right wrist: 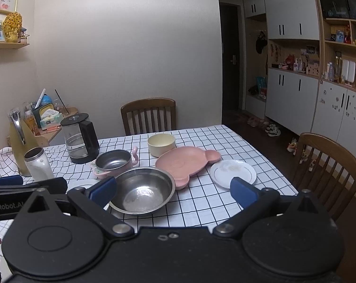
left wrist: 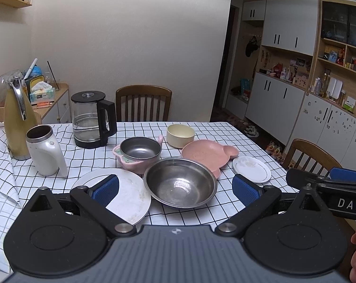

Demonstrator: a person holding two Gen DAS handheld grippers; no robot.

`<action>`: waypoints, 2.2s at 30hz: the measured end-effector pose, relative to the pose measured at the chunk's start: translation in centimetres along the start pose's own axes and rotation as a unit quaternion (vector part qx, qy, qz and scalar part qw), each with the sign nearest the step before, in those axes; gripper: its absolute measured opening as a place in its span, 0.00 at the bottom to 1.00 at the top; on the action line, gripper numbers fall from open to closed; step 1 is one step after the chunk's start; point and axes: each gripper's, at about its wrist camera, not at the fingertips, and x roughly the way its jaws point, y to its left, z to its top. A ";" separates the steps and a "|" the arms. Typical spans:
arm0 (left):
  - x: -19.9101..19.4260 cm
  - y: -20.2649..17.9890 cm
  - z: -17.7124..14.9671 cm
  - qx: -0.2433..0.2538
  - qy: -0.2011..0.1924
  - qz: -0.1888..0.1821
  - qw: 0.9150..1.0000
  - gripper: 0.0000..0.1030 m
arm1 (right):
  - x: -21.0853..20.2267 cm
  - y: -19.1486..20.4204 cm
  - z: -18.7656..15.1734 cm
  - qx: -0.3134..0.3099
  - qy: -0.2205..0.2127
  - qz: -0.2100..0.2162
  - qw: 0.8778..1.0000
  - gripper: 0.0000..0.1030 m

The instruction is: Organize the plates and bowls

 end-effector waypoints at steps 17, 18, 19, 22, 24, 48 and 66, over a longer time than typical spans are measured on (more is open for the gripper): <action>-0.3 0.2 -0.1 -0.014 0.005 -0.003 1.000 1.00 | -0.3 0.0 -0.2 0.001 -0.004 -0.001 1.000 1.00; -0.3 0.3 -0.1 -0.015 0.005 -0.003 1.000 1.00 | -0.3 0.1 -0.2 0.001 -0.003 -0.002 1.000 1.00; -0.3 0.4 -0.1 -0.016 0.005 -0.003 1.000 1.00 | -0.3 0.1 -0.2 0.002 -0.002 -0.002 1.000 1.00; -0.3 0.6 -0.1 -0.015 0.003 -0.004 1.000 1.00 | -0.2 0.1 -0.2 0.002 0.000 -0.002 1.000 1.00; -0.3 0.6 -0.1 -0.015 0.004 -0.003 1.000 1.00 | -0.1 0.3 -0.2 0.001 0.001 0.000 1.000 1.00; 0.8 4.0 -0.4 -0.051 0.015 0.044 0.998 1.00 | 2.1 3.2 0.2 -0.030 0.015 0.031 0.999 1.00; 10.4 11.8 -0.8 -0.095 0.109 0.140 0.980 1.00 | 13.1 8.4 -0.3 -0.110 0.142 0.172 0.969 0.97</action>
